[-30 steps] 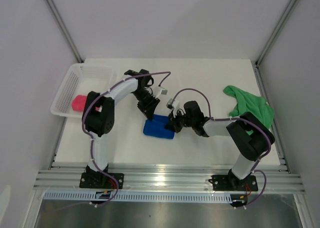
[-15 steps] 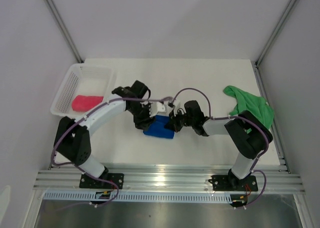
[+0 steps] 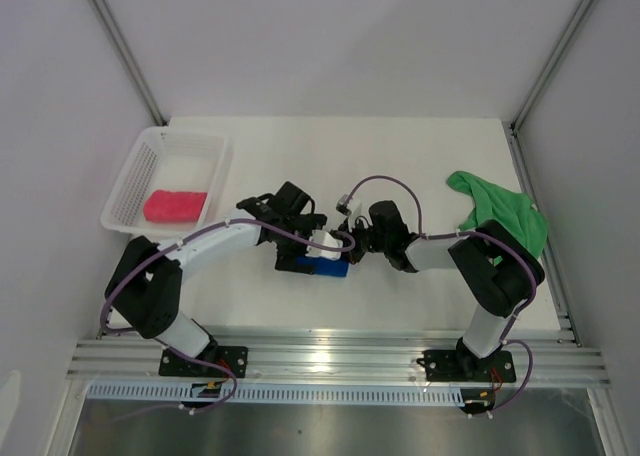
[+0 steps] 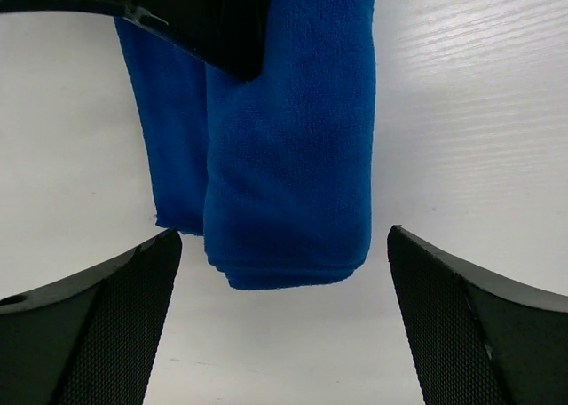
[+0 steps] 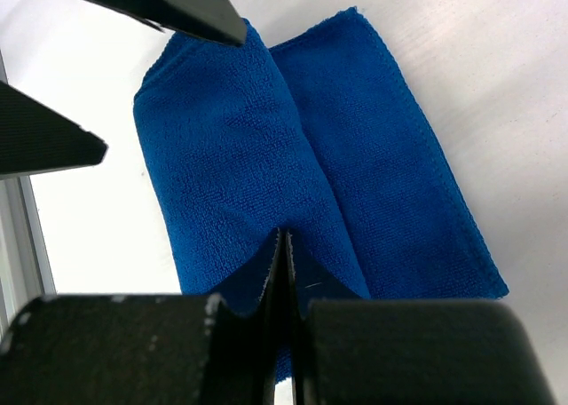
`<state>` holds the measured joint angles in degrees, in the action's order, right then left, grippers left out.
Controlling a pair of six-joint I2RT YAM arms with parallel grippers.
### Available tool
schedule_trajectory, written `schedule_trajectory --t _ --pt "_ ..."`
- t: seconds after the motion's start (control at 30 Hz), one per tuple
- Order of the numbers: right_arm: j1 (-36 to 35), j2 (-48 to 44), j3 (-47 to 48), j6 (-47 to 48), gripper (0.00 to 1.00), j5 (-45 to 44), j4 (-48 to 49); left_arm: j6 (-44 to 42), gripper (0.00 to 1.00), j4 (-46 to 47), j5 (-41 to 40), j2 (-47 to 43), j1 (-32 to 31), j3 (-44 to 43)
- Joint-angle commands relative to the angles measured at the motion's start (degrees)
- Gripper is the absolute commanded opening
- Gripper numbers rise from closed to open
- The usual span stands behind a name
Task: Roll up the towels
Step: Roll the towel
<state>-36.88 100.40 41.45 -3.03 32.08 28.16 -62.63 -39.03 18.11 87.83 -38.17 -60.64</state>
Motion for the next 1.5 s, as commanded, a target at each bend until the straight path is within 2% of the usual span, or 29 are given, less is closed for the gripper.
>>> schedule_trajectory --t 0.0,0.2,0.3,0.47,0.83,0.87,0.93,1.03,1.07,1.13,1.17,1.23,1.27,1.3,1.4,1.47 --pt "0.3 1.5 -0.7 0.6 0.06 -2.0 -0.8 -3.2 0.99 1.9 -0.7 1.3 -0.4 0.8" --pt "0.5 1.8 0.0 0.4 0.06 -2.0 -1.4 -2.0 0.96 -2.6 3.1 -2.4 -1.3 1.5" --pt "0.4 2.1 0.6 0.3 0.06 -2.1 -1.7 -2.8 0.95 -3.0 2.3 -3.2 -1.2 3.3" --pt "0.5 2.2 0.8 0.4 0.06 -1.9 -2.6 -2.8 0.97 -0.4 -0.7 1.2 -1.6 4.4" --pt "0.7 2.4 2.2 1.0 0.06 -1.3 -4.7 -0.8 0.90 3.7 -6.2 7.2 -1.6 5.0" --pt "0.8 2.4 2.2 1.0 0.06 -1.1 -4.7 -0.2 0.84 4.0 -6.5 7.5 -1.6 4.9" --pt "1.0 2.3 2.1 0.9 0.06 -0.8 -4.7 0.5 0.80 4.0 -6.9 8.3 -1.6 4.7" --pt "1.3 1.9 2.1 1.2 0.06 -0.2 -4.8 1.5 0.64 4.0 -7.3 9.5 -1.7 4.4" --pt "1.5 1.4 2.0 1.4 0.06 -0.1 -4.9 2.2 0.52 3.5 -7.4 9.9 -1.7 4.0" --pt "1.8 0.5 2.0 1.7 0.07 0.3 -5.0 2.5 0.42 3.0 -7.4 10.8 -1.6 3.8" --pt "2.0 0.0 2.0 1.7 0.09 0.3 -5.2 2.9 0.32 2.7 -7.4 10.9 -1.7 3.3" --pt "2.8 -1.7 2.1 2.0 0.10 -0.1 -6.1 3.2 0.22 1.2 -6.6 11.0 -1.6 2.8" --pt "3.2 -2.4 2.1 2.0 0.12 -0.3 -7.0 3.7 0.05 0.7 -6.2 11.1 -1.6 2.0" --pt "4.2 -4.1 2.1 2.1 0.13 -0.4 -7.6 4.1 0.01 -0.2 -5.4 11.1 -1.5 1.5" --pt "6.5 -7.9 2.4 2.8 0.18 -0.8 -10.2 5.1 0.01 -3.7 -2.5 11.0 -0.9 -0.8" --pt "7.8 -10.2 2.5 6.7 0.20 -1.5 -13.6 5.6 0.01 -6.4 0.1 11.3 -0.2 -3.7"
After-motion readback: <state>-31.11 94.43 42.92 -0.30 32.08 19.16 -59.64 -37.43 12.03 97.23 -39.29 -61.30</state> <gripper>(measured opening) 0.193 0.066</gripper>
